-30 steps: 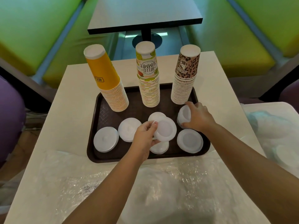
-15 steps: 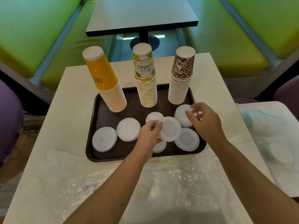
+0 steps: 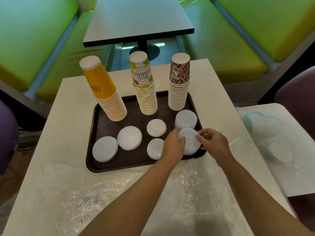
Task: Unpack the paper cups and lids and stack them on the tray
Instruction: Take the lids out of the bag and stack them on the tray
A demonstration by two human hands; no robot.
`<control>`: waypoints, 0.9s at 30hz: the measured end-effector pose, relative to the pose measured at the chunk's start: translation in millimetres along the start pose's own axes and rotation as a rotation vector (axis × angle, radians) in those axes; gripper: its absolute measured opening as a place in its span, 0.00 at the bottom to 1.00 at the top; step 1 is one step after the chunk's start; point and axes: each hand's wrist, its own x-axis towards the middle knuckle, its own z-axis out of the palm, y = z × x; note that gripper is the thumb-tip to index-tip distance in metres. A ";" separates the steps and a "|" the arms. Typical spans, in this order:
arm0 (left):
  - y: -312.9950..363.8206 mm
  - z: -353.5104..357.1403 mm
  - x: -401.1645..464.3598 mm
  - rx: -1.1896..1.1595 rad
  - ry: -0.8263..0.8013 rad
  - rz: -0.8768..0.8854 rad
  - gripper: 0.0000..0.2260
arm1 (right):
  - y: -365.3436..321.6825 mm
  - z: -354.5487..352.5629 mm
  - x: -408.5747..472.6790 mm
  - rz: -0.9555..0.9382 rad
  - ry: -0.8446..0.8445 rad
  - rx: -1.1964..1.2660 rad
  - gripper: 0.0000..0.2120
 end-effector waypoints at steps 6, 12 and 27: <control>0.4 5.2 -0.3 0.088 0.032 0.021 0.18 | 5.9 5.1 1.8 0.024 0.020 0.026 0.02; -3.2 4.1 -0.3 0.005 0.060 -0.049 0.21 | 7.6 9.2 -0.1 -0.001 0.022 0.043 0.05; -17.0 16.6 8.5 -0.271 -0.049 -0.276 0.16 | 14.1 26.4 -11.3 0.069 -0.069 0.010 0.21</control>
